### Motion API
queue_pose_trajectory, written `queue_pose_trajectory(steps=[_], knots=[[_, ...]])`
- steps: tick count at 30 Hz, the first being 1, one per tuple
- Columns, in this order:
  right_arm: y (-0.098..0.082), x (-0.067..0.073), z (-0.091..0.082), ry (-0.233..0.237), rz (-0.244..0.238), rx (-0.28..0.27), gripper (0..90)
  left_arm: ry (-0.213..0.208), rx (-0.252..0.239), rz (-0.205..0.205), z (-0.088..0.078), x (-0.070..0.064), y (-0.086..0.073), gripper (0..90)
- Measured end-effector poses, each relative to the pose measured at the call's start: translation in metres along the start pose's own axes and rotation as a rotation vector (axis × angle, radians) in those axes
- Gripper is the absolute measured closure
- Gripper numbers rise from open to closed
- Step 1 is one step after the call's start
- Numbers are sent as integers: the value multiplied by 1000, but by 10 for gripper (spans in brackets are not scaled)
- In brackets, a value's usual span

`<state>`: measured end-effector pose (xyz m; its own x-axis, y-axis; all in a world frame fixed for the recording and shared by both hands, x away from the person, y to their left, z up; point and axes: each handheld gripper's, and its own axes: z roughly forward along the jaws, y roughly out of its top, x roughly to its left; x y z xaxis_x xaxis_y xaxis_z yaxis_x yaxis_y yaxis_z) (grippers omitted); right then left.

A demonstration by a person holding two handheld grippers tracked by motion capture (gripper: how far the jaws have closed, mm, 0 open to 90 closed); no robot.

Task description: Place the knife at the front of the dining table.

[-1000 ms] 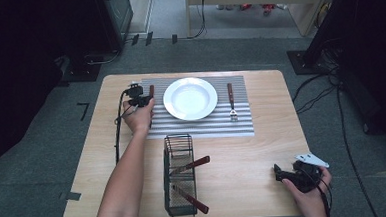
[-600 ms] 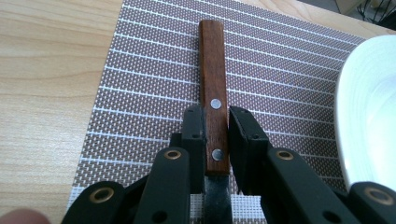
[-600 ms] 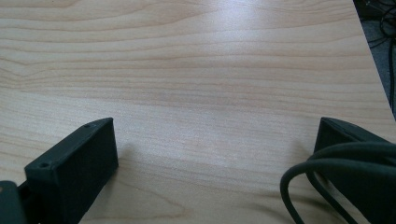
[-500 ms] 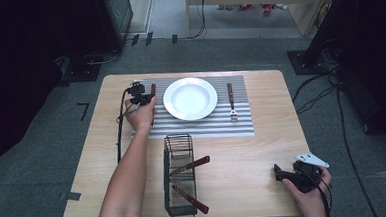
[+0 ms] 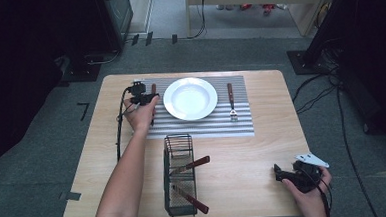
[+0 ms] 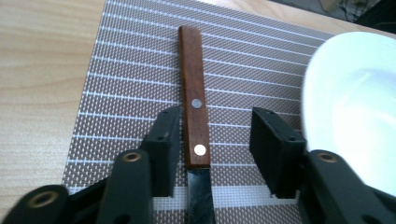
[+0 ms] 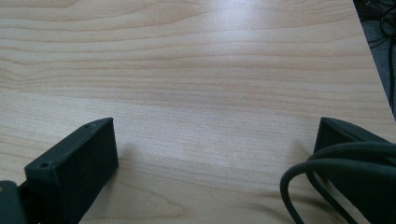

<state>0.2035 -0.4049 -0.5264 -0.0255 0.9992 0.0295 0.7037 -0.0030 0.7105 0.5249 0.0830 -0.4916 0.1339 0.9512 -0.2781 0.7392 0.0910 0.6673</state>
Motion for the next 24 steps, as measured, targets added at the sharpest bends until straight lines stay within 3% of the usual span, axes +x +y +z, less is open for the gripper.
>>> queue_pose_trajectory(steps=[4, 9, 11, 13, 15, 18, 21, 24], knots=[[0, 0, 0, 0, 1, 1, 0, -24, -21, 39, -12, 0, 1, 335], [0, 0, 0, 0, 1, 1, 0, -80, -14, 15, -32, 2, 1, 170], [0, 0, 0, 0, 1, 1, 0, -134, -18, 6, -42, 3, -1, 127], [0, 0, 0, 0, 1, 1, 0, -175, -40, 7, -54, 5, -3, 105], [0, 0, 0, 0, 1, 1, 0, -184, -78, 21, -68, 7, -6, 98], [0, 0, 0, -1, 0, 1, 0, -157, -112, 61, -86, 8, -10, 88], [0, 0, 0, -1, 0, 1, 0, -157, -139, 70, -103, 9, -14, 69], [0, 0, 0, -1, 0, 1, 0, -210, -151, 82, -119, 10, -20, 5]])
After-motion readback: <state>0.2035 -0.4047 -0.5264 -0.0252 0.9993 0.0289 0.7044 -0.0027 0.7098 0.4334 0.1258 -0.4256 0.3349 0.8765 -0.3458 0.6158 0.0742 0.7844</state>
